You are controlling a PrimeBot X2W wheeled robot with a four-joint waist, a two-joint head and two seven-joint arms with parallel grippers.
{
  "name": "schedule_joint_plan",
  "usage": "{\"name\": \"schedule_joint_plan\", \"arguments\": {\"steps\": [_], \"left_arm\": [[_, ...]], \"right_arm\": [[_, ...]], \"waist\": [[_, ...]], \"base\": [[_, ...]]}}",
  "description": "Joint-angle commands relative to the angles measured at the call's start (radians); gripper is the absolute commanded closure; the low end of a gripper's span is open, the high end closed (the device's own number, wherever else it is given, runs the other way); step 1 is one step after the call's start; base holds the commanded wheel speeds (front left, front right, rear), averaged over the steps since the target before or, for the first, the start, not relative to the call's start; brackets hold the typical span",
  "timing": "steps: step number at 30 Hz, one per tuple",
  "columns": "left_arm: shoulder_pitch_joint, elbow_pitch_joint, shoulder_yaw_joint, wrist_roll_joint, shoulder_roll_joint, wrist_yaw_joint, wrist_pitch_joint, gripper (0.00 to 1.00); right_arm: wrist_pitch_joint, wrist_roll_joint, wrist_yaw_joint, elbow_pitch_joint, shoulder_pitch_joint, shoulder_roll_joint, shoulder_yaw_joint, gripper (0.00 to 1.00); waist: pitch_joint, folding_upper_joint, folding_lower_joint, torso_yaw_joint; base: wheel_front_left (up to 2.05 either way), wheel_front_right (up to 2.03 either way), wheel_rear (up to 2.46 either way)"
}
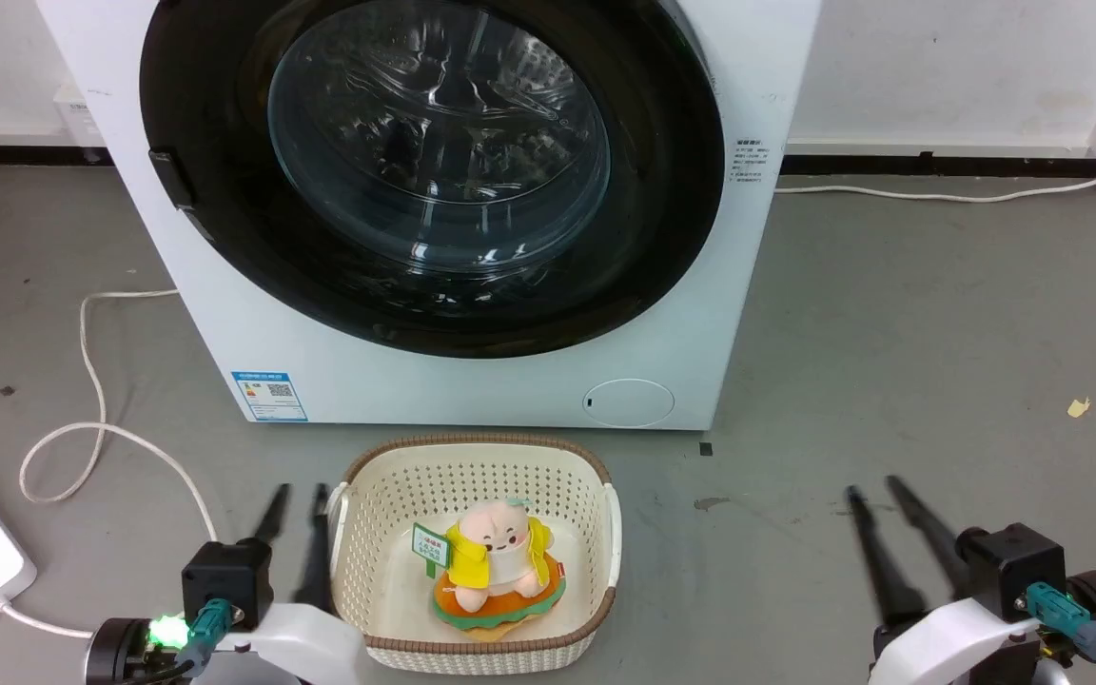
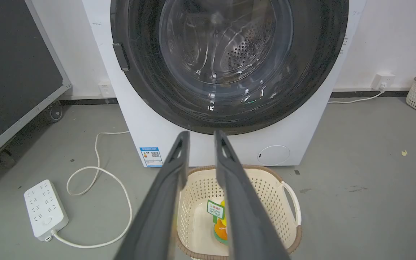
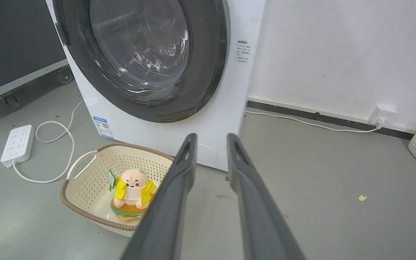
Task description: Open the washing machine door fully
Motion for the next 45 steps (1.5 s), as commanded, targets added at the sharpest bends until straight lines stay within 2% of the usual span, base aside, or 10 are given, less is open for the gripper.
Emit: {"name": "schedule_joint_plan", "arguments": {"steps": [1, 25, 44, 45], "left_arm": [[0.0, 0.0, 0.0, 0.0, 0.0, 0.0, -0.001, 0.0], [-0.024, -0.009, -0.042, -0.009, 0.0, 0.024, -0.048, 0.0], [-0.101, -0.037, -0.117, -0.02, 0.0, 0.064, -0.092, 0.0], [-0.105, -0.039, -0.121, -0.021, 0.0, 0.067, -0.094, 0.0]], "right_arm": [[0.0, 0.001, 0.0, 0.0, 0.0, 0.0, 0.0, 0.0], [-0.048, 0.026, 0.0, -0.021, -0.021, -0.009, -0.004, 0.0], [-0.028, 0.123, 0.0, -0.053, -0.238, -0.142, 0.009, 0.0], [-0.026, 0.131, 0.0, -0.052, -0.253, -0.146, 0.008, 0.51]], "waist": [[0.0, 0.0, 0.0, 0.0], [0.038, 0.0, 0.0, 0.012], [0.164, 0.0, 0.0, 0.067], [0.17, 0.0, 0.0, 0.071]], "base": [[0.0, 0.0, 0.0], [0.0, 0.0, 0.0], [0.0, 0.0, 0.0], [0.0, 0.0, 0.0]]}}
